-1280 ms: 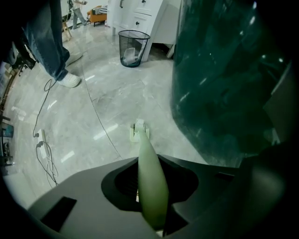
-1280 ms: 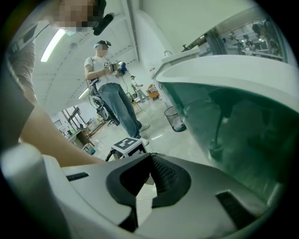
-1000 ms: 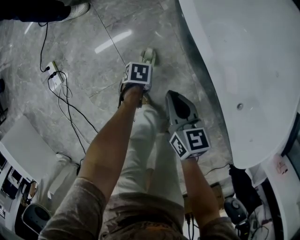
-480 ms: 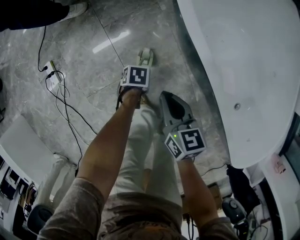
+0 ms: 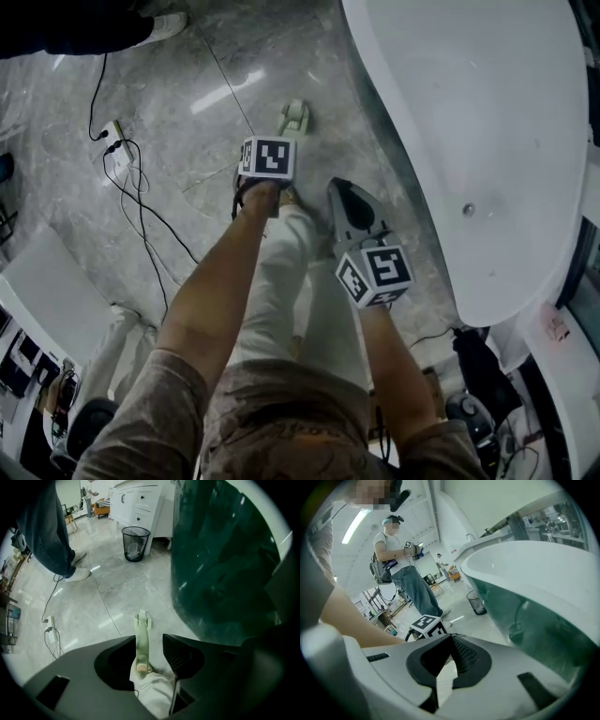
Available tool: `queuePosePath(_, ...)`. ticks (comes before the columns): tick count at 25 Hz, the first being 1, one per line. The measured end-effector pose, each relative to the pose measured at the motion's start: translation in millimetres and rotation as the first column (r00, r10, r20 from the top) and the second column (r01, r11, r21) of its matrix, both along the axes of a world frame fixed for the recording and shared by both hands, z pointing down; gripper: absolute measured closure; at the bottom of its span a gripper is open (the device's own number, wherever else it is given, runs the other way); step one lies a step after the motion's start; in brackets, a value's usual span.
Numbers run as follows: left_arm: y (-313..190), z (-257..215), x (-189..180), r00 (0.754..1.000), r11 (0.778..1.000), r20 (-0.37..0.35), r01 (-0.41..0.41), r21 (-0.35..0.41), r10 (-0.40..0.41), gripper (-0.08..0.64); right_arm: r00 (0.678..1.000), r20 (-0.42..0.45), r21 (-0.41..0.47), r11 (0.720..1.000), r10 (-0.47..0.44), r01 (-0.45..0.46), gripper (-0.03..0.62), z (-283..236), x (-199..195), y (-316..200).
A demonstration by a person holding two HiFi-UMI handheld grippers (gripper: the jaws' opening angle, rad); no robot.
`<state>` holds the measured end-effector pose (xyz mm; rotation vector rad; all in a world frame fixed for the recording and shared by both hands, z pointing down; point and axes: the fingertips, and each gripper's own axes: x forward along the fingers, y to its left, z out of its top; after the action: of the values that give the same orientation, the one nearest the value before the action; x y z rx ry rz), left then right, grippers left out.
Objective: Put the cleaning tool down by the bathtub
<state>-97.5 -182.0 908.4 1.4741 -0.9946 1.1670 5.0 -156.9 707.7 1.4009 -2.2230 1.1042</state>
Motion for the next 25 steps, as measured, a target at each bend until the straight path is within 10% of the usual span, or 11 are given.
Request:
queuePosePath(9,15,-121,-16,0.999,0.996,0.011,0.04,0.075,-0.041,0.558,1.0,0.022,0.01,1.0,-0.002,0.002,0.594,-80,-4,17)
queuePosePath(25,73,-369,3,0.978,0.947,-0.198,0.122,0.298,-0.064,0.558,0.994,0.083,0.107,0.992,-0.074,0.065,0.594,-256,13,67)
